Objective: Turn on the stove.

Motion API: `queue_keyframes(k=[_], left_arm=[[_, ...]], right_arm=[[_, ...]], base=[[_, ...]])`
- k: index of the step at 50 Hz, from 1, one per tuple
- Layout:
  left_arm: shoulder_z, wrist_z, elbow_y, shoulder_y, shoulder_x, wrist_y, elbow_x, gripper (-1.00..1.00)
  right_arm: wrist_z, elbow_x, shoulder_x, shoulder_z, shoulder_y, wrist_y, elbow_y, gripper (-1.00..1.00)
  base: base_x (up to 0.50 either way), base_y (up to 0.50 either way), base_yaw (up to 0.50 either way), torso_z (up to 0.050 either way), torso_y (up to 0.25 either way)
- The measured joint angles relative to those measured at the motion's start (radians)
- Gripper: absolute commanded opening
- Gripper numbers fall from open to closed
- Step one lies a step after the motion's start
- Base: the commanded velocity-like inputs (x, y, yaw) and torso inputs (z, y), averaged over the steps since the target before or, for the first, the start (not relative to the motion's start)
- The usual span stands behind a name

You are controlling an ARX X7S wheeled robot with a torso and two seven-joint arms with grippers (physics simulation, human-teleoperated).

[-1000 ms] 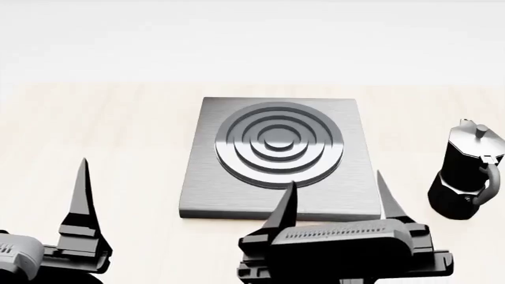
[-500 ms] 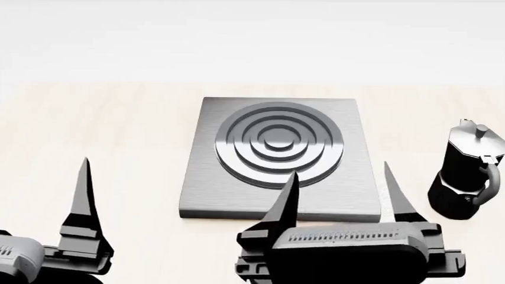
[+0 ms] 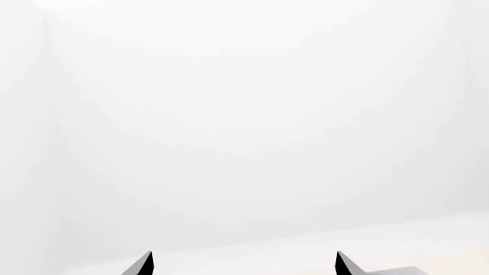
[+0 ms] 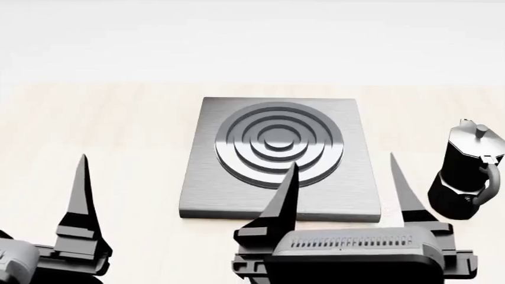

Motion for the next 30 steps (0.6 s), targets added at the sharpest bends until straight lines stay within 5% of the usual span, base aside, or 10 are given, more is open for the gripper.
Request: queue_keyframes(k=[30], left_arm=[[0.009, -0.021, 0.09, -0.02, -0.013, -0.053, -0.014, 1.0]], right_arm=[[0.12, 0.127, 0.046, -0.03, 0.064, 0.03, -0.05, 1.0]], base=[[0.0, 0.0, 0.0, 0.0, 0.0]])
